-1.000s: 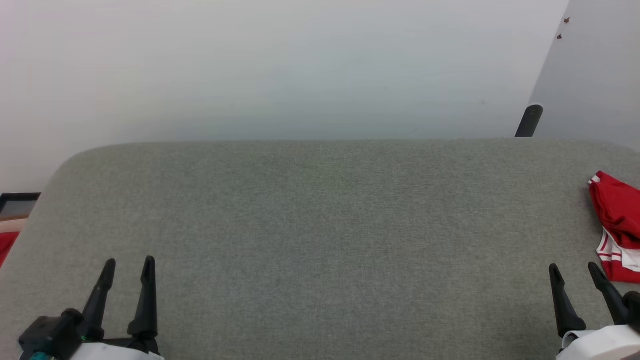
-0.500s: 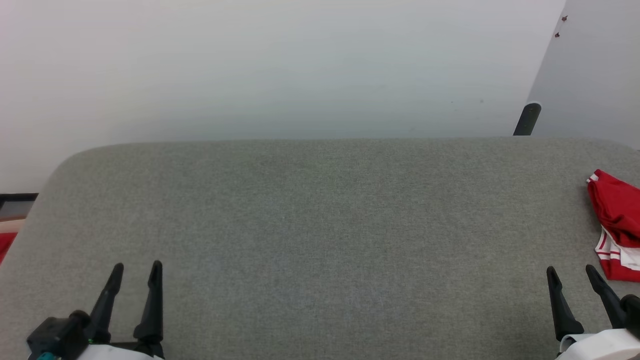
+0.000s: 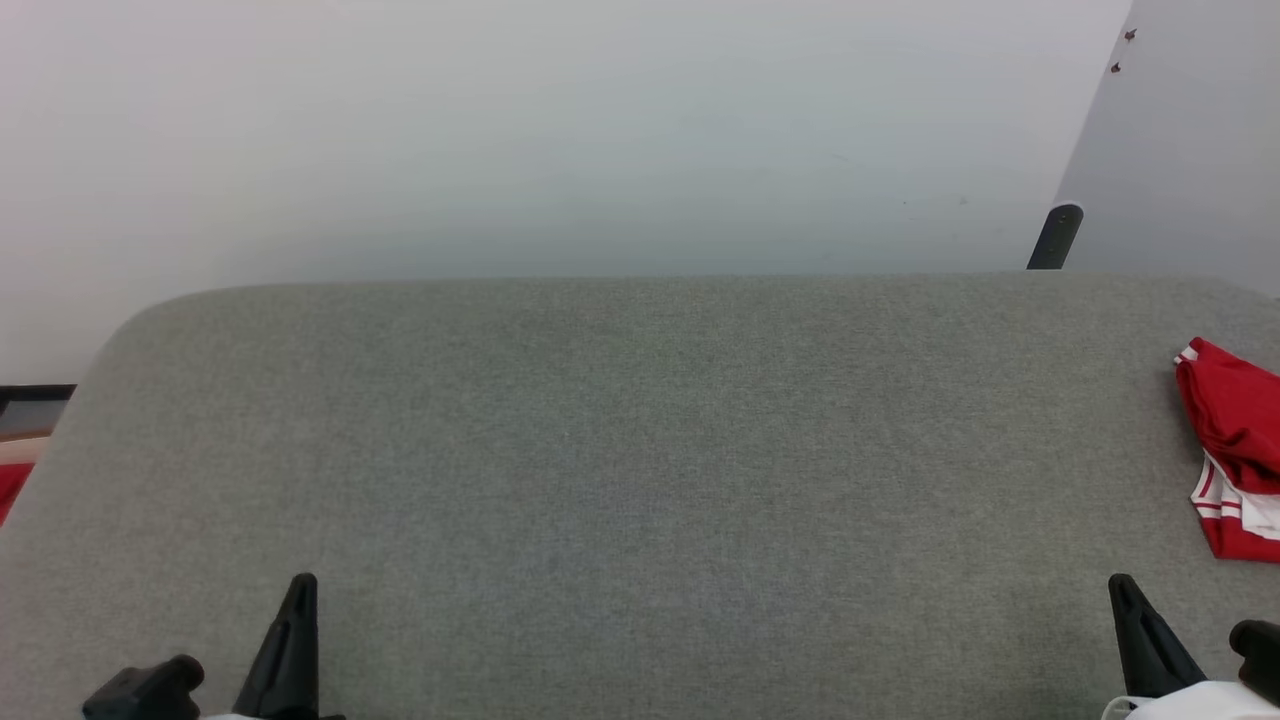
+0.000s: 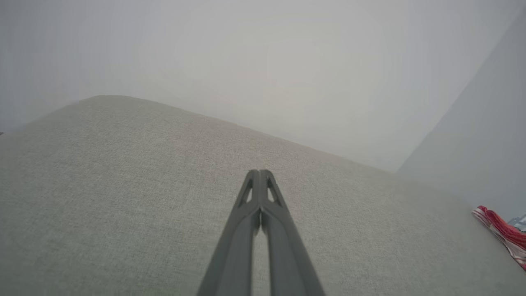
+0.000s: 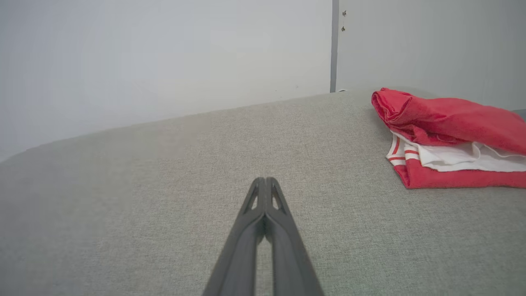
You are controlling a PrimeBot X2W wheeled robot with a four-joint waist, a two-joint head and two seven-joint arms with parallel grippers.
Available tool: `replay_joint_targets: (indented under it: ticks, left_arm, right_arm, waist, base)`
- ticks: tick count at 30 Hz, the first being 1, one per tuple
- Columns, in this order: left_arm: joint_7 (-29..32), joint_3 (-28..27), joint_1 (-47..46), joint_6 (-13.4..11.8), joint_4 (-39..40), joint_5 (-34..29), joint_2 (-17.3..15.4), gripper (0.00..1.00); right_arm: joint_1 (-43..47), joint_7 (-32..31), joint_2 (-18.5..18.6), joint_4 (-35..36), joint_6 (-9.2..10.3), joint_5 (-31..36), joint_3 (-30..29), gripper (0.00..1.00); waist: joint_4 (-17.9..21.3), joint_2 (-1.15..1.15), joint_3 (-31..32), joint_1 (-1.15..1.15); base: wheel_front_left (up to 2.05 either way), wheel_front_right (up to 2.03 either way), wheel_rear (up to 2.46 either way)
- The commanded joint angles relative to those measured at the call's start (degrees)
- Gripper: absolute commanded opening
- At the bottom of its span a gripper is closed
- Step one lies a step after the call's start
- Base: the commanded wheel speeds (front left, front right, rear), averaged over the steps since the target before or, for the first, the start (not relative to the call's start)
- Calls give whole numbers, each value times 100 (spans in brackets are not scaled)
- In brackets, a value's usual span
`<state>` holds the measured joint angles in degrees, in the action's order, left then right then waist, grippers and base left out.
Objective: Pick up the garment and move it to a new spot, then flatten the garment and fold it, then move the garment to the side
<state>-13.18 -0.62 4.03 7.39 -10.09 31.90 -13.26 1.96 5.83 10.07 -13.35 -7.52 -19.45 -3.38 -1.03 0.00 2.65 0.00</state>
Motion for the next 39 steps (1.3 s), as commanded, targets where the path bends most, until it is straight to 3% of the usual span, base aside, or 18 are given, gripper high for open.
replay_joint_targets:
  ticks: [1,39]
  left_arm:
    - [58,-62,-167,1,67,248,-21,0]
    - [916,-306,-576,7,-128,2835,445,0]
  right_arm:
    - [-169,-49,1,81,0,-314,-45,0]
    - [-471,-569,-317,38,2,-3427,-159,0]
  waist:
    - [2,0,-5,0]
    - [34,0,-93,0]
  base:
    - [0,0,0]
    - [0,0,0]
